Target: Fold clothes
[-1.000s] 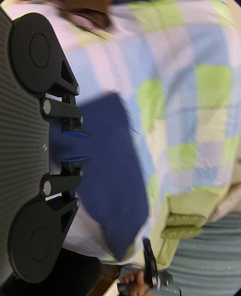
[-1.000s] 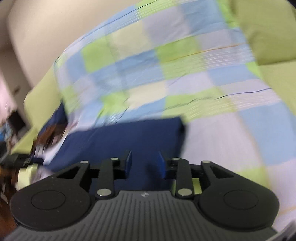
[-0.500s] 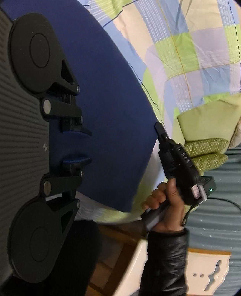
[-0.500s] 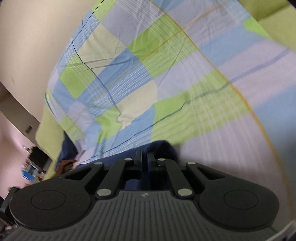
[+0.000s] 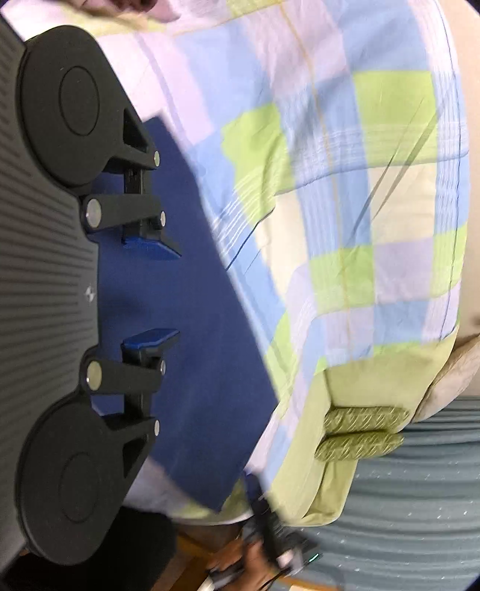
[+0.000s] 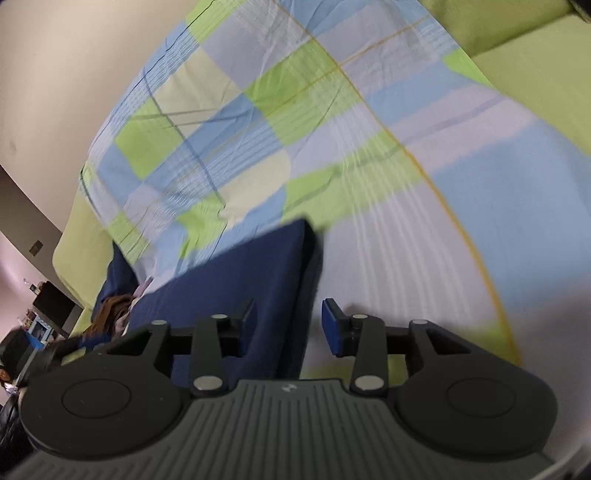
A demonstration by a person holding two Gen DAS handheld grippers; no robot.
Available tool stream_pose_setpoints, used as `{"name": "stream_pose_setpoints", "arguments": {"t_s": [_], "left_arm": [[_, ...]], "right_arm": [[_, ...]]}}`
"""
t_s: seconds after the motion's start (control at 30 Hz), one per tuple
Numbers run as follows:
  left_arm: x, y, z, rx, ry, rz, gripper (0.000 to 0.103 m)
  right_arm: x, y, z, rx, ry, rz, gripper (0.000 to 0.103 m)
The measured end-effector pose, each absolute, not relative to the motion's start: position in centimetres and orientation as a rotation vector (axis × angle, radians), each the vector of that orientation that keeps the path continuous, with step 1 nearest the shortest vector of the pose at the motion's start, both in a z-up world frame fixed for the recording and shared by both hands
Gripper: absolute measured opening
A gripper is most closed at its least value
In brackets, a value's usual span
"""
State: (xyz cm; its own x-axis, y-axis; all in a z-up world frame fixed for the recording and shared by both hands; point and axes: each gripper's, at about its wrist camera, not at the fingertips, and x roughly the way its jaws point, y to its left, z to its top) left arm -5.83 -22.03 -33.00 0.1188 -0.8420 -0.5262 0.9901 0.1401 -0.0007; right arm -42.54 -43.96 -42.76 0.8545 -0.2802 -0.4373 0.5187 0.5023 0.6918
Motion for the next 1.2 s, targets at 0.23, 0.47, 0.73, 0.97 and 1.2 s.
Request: {"name": "stream_pose_setpoints", "arguments": {"t_s": [0.23, 0.47, 0.73, 0.97, 1.2], "left_arm": [[-7.0, -32.6, -32.9, 0.477, 0.406, -1.673, 0.051], [-9.3, -45.9, -34.5, 0.624, 0.46, -1.903, 0.051], [-8.4, -56.0, -37.2, 0.771, 0.78, -2.062, 0.066], [-9.0, -58.3, -38.8, 0.888, 0.925, -2.087, 0.02], [-5.3, -59.7, -32.5, 0.478, 0.773, -2.036, 0.013]], "right_arm": [[-43.1, -40.4, -44.3, 1.006, 0.264, -0.503, 0.049], [-42.9, -38.6, -45.5, 1.13, 0.225, -0.474, 0.048], [-42.6, -39.4, -47.3, 1.23, 0.108, -0.485, 0.03], [-42.6, -39.6, -48.0, 1.213, 0.087, -0.45, 0.007], [-45.4, -45.7, -41.1, 0.997, 0.121, -0.431, 0.005]]}}
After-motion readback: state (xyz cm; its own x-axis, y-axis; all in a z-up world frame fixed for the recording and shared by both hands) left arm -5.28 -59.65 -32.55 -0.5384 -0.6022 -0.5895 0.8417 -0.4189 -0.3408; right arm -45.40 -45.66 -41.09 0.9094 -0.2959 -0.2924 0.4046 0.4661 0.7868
